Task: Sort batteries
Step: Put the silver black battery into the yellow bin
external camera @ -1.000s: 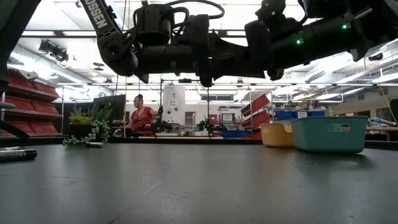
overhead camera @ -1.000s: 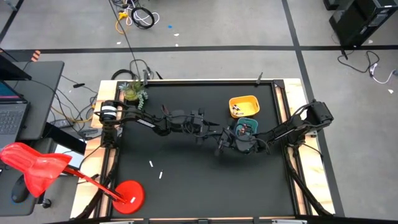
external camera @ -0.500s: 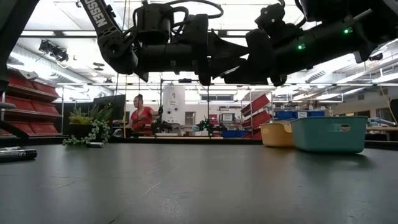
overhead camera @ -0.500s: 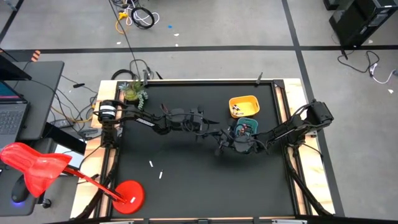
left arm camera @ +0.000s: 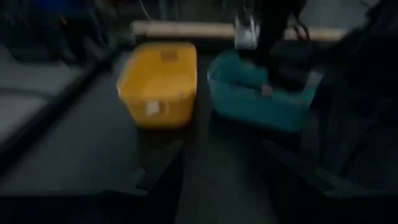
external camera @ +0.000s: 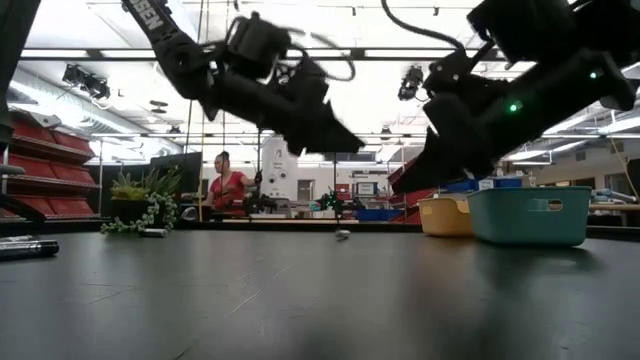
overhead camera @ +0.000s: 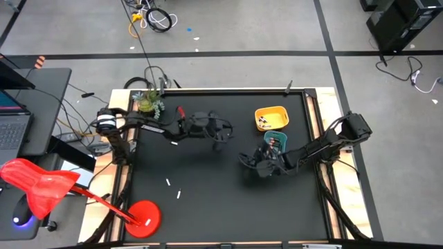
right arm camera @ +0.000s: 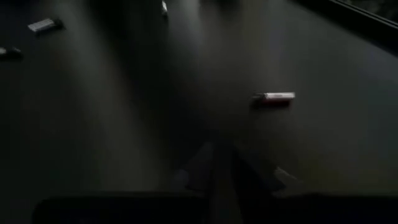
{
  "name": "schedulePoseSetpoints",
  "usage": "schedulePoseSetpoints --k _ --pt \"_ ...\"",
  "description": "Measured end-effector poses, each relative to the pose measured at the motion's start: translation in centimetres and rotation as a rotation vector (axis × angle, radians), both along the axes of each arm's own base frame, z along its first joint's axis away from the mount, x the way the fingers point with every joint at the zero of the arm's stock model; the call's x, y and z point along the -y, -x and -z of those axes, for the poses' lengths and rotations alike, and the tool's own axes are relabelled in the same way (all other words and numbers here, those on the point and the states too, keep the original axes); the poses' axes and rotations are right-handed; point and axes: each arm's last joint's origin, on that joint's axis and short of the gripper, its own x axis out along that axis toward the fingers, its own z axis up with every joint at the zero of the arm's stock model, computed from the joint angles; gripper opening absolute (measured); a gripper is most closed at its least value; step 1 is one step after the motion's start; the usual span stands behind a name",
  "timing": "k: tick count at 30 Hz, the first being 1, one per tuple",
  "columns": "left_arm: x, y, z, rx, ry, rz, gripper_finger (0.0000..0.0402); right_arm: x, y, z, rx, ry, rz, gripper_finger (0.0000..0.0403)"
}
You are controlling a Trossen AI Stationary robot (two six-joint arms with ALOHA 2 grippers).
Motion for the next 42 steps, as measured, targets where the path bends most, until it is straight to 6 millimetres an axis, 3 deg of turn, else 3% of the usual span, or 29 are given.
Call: schedulePoseSetpoints --k 3,6,14,19,25,28,34,42 --pt "-1.2 0.0 1.3 -0.033 0.120 0.017 0.0209 -0.1 -0.1 -0.2 0.027 0.002 0.007 0.0088" --pt "-1.8 -0.2 3.8 -0.100 0.213 -0.035 0.0209 0.0 -0.2 -0.6 0.062 -0.002 0.033 0.0102" --pt "-2.0 0.3 7.2 -0.241 0.206 -0.287 0.0209 -0.6 -0.1 -0.7 0.072 0.013 0.022 0.0098" --pt "-1.1 2.0 8.6 -0.270 0.182 -0.373 0.0209 -1.0 0.0 -0.7 0.071 0.014 0.009 0.0096" --pt "-0.6 4.7 10.2 -0.215 0.270 -0.402 0.0203 -1.1 0.1 -0.8 0.081 0.032 0.021 0.0095" --pt "-0.3 5.5 10.8 -0.237 0.274 -0.401 0.0169 -1.1 0.0 -0.9 0.088 0.039 0.019 0.0095" --pt "0.3 5.6 11.0 -0.261 0.229 -0.383 0.0022 -1.1 -0.3 -1.3 0.131 0.050 0.008 0.0095" --pt "0.9 5.5 11.0 -0.264 0.194 -0.321 0.0003 -1.1 -0.4 -1.4 0.135 0.058 0.002 0.0095"
